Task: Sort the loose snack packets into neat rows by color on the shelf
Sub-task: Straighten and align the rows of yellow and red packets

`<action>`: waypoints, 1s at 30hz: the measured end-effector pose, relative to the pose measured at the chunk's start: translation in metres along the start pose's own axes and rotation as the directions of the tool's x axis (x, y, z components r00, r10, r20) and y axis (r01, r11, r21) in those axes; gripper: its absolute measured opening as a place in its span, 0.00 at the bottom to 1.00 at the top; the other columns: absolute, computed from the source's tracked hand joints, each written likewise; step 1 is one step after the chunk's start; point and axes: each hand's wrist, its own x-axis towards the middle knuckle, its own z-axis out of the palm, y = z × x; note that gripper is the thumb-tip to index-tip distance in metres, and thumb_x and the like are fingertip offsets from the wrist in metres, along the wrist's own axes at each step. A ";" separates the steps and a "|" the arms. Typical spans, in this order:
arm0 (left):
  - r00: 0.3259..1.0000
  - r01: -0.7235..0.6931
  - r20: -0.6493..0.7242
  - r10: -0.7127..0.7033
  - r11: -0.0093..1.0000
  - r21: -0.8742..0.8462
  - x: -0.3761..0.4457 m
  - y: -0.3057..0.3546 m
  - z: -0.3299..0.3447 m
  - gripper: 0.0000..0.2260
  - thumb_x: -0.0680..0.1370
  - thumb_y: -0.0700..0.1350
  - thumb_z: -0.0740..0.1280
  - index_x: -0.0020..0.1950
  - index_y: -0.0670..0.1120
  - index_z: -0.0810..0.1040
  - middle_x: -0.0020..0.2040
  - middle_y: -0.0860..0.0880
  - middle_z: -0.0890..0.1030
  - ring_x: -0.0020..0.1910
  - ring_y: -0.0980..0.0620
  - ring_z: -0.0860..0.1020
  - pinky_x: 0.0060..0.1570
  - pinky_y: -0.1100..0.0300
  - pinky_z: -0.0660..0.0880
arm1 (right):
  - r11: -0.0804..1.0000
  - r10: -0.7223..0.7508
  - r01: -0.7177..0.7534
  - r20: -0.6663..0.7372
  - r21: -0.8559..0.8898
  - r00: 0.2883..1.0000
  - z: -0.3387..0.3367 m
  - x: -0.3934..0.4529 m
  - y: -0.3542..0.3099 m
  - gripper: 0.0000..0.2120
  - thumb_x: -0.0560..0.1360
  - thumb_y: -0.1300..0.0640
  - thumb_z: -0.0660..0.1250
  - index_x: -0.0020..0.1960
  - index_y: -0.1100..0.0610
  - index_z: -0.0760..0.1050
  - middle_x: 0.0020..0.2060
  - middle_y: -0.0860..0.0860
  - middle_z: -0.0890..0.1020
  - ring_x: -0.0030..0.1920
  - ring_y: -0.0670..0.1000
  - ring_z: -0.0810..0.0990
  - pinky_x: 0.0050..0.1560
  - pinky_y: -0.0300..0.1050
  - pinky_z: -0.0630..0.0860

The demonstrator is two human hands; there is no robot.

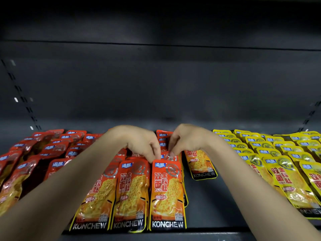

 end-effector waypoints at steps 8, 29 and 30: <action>0.997 0.000 0.074 -0.006 0.997 0.080 0.006 0.012 -0.003 0.04 0.75 0.42 0.70 0.46 0.52 0.80 0.35 0.64 0.79 0.36 0.65 0.77 0.46 0.69 0.75 | 0.999 -0.003 0.004 -0.021 0.054 1.000 -0.002 -0.010 0.008 0.11 0.69 0.55 0.74 0.51 0.52 0.84 0.42 0.44 0.81 0.47 0.44 0.77 0.47 0.37 0.69; 0.978 0.101 -0.175 -0.111 0.993 -0.063 -0.012 0.009 0.007 0.08 0.73 0.43 0.72 0.51 0.50 0.84 0.39 0.61 0.81 0.49 0.58 0.81 0.58 0.58 0.76 | 0.979 0.023 -0.006 -0.086 0.202 0.996 -0.002 -0.013 0.017 0.06 0.69 0.56 0.74 0.47 0.53 0.84 0.40 0.46 0.82 0.44 0.45 0.78 0.41 0.37 0.72; 0.975 0.099 -0.192 -0.113 0.992 -0.079 -0.011 0.009 0.008 0.07 0.73 0.43 0.72 0.50 0.50 0.84 0.39 0.61 0.81 0.49 0.57 0.81 0.58 0.58 0.76 | 0.981 0.019 -0.002 -0.087 0.194 0.996 -0.001 -0.012 0.016 0.06 0.69 0.56 0.74 0.47 0.53 0.84 0.40 0.46 0.82 0.44 0.45 0.78 0.41 0.37 0.72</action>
